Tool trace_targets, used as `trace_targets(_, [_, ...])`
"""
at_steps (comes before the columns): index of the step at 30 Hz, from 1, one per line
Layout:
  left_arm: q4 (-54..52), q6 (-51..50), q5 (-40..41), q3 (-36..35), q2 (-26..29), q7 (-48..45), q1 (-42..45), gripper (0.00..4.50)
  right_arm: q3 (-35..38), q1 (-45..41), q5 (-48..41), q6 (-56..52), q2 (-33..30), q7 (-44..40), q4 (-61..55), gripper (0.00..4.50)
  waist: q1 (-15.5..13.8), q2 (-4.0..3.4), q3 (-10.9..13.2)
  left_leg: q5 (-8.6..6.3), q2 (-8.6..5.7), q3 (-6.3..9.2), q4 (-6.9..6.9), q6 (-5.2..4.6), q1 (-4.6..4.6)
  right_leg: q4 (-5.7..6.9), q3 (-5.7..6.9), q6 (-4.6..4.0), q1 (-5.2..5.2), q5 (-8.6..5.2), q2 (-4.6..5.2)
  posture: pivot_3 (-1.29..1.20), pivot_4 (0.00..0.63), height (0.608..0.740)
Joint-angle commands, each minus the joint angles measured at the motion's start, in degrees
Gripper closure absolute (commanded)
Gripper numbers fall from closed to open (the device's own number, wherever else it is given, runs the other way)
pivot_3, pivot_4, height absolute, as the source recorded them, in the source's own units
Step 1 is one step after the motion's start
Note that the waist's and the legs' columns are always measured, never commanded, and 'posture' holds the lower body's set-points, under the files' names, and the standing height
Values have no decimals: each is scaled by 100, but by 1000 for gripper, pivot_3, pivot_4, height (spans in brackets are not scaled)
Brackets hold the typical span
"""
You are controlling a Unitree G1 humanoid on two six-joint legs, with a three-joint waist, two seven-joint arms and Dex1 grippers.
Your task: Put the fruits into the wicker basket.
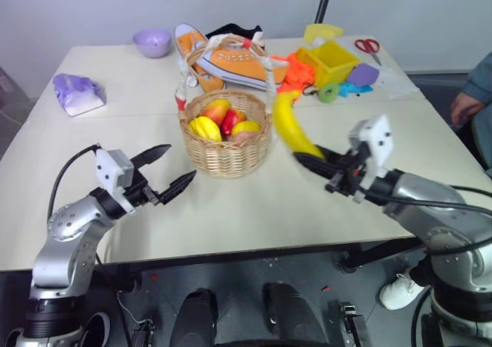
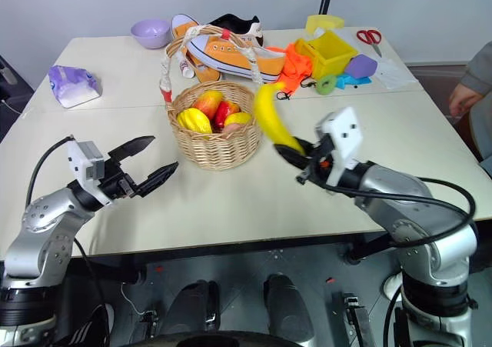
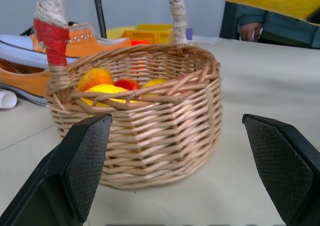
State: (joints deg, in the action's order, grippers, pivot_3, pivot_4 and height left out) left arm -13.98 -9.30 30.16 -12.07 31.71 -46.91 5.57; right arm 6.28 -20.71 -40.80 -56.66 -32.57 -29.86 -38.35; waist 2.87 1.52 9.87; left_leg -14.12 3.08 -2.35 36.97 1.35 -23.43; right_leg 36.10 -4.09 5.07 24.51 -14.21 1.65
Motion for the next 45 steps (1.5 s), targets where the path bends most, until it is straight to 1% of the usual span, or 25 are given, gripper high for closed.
trace_targets(1, [0,147,-72,58,-25,-25,209,12,-709,-499,382,380,69,-174,442,4165,-28,2,1,0,-1,-3,0,0,-1,-2,-1,0,0,0,3,0,150,740])
trace_targets(3, [-27,123,-91,67,-36,-11,243,12,-1096,-871,764,762,176,-223,886,4165,-32,3,2,0,-2,-5,1,0,-5,-4,-1,0,2,0,4,0,150,740])
trace_targets(6, [-179,78,-82,59,-43,32,186,12,-1334,-1412,1097,1052,447,-212,1672,4165,-31,3,2,0,-3,-7,1,0,-5,-2,-2,0,4,1,4,0,150,740])
trace_targets(8, [-306,64,-91,51,-63,96,60,12,-1468,-1819,1379,1370,777,-137,2328,4165,-31,3,2,0,-2,-6,0,0,-5,-1,-1,1,4,1,3,0,150,740])
trace_targets(12, [-473,32,-96,56,-105,242,-91,12,-1872,-2321,1919,1908,1195,-236,3208,4165,-28,3,2,0,-1,-6,-3,-1,-5,3,-1,3,7,2,1,0,150,740])
trace_targets(14, [-512,34,-112,70,-114,288,-121,12,-1877,-2576,2079,2088,1470,-174,3700,3142,-29,3,2,0,-1,-5,-3,-1,-5,4,0,3,7,2,1,0,150,740])
trace_targets(15, [-524,20,-91,69,-129,312,-131,12,-1904,-2670,2170,2188,1540,-195,3855,2803,-29,3,2,0,-1,-5,-3,-1,-5,5,0,4,8,2,1,0,150,740])
trace_targets(17, [-554,47,-137,110,-142,346,-160,12,-1913,-2780,2281,2232,1659,-232,4064,1796,-47,3,2,0,-1,-6,-2,-1,-6,6,0,4,7,3,2,0,150,740])
trace_targets(20, [-618,16,-106,135,-159,396,-175,12,-1875,-2691,2400,2266,1635,-303,4099,336,-58,3,2,0,-2,-7,0,0,-9,3,1,4,7,3,4,0,150,740])
trace_targets(21, [-620,15,-96,127,-161,407,-177,12,-1862,-2639,2410,2271,1615,-340,4045,26,-53,3,2,0,-2,-8,0,0,-9,3,0,4,6,3,5,0,150,740])
trace_targets(24, [-625,20,-106,99,-137,404,-214,12,-1616,-2431,2360,2168,1396,-365,3613,26,-49,3,2,0,-2,-8,-1,0,-10,3,0,4,7,3,5,0,150,740])
trace_targets(27, [-640,0,-37,45,-116,365,-257,12,-1002,-2078,1812,1828,1175,-426,2864,26,-54,3,2,0,-2,-6,-3,0,-10,4,2,4,8,3,5,0,150,740])
trace_targets(29, [-605,13,-18,15,-86,316,-272,12,-749,-1690,1585,1705,1019,-482,2357,26,-49,4,2,0,-1,-7,-3,0,-10,4,1,4,8,3,5,0,150,740])
trace_targets(33, [-379,61,-21,-29,-54,251,-163,12,-490,-688,1725,1919,859,-228,1725,26,-43,6,0,0,-1,-3,-5,-1,-7,3,4,3,7,1,4,0,150,740])
trace_targets(35, [-272,81,-29,-30,-66,242,-91,12,-331,-482,1809,2003,1058,181,1619,26,-29,6,0,-1,-1,-5,-4,-1,-6,4,2,3,6,1,3,0,150,740])
trace_targets(37, [-260,41,24,-37,-62,218,-65,12,-315,-513,2151,2148,1186,677,1762,26,7,4,1,0,-1,-10,0,-1,-4,8,-2,-1,9,4,2,0,150,740])
trace_targets(38, [-294,-55,133,-56,-45,178,-84,12,-302,-612,2184,2221,1302,811,1868,26,11,4,1,0,-1,-11,2,-1,-3,8,-3,-3,9,6,3,0,150,740])
trace_targets(41, [-336,-122,210,-84,3,97,-154,12,-346,-919,2330,2420,1533,1055,2230,26,29,4,1,0,-1,-10,2,-1,-2,10,-2,-2,9,6,2,0,150,740])
trace_targets(45, [-230,-86,142,-192,52,117,-126,12,-519,-1602,2726,2863,1765,1294,3283,26,20,4,1,0,0,-8,-2,-1,-2,8,-1,-1,9,4,0,0,150,740])
